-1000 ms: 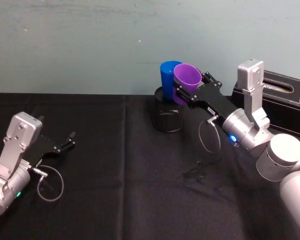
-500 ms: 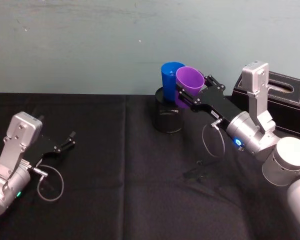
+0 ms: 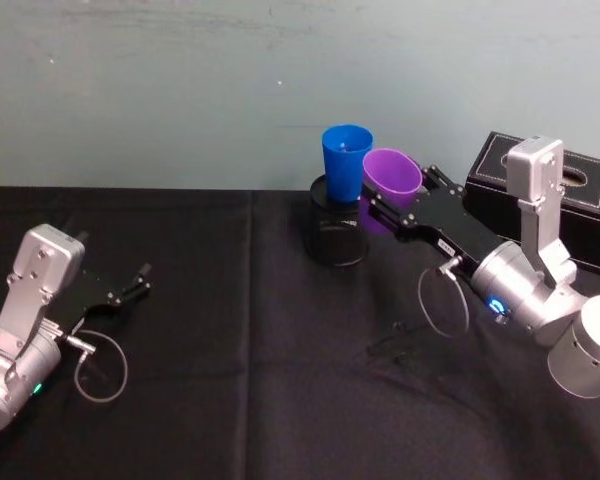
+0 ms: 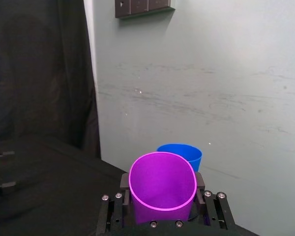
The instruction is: Pick up one cup with a gripper and tap it against the other cup.
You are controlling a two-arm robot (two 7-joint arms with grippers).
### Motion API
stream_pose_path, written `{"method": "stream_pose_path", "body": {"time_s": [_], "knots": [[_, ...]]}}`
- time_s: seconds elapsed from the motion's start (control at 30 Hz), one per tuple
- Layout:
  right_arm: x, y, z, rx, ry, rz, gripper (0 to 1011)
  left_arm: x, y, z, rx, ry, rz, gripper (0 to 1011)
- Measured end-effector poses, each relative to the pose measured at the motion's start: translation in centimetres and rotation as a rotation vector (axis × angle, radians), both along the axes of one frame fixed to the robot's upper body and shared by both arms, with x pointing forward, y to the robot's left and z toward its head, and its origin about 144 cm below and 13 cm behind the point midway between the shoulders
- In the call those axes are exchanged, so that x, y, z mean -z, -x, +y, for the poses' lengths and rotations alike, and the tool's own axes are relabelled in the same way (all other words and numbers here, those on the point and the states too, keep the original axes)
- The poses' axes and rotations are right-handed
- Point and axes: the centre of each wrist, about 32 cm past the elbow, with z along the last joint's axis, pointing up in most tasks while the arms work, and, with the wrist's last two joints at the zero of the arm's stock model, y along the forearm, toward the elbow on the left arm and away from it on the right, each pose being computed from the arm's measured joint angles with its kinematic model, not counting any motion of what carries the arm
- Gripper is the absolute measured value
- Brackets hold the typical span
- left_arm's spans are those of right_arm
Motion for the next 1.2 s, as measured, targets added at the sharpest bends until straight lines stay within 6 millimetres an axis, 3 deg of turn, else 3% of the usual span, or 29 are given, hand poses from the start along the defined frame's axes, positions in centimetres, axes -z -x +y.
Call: {"method": "stream_pose_path", "body": {"time_s": [0.27,1.2], "knots": [[-0.1,1.5,-0.1,0.004,0.018,0.018,736,0.0,0.0,0.0,0.000,0.000,0.000,1011],[-0.1,1.3,-0.1,0.007,0.016,0.014,736,0.0,0.0,0.0,0.000,0.000,0.000,1011]]}}
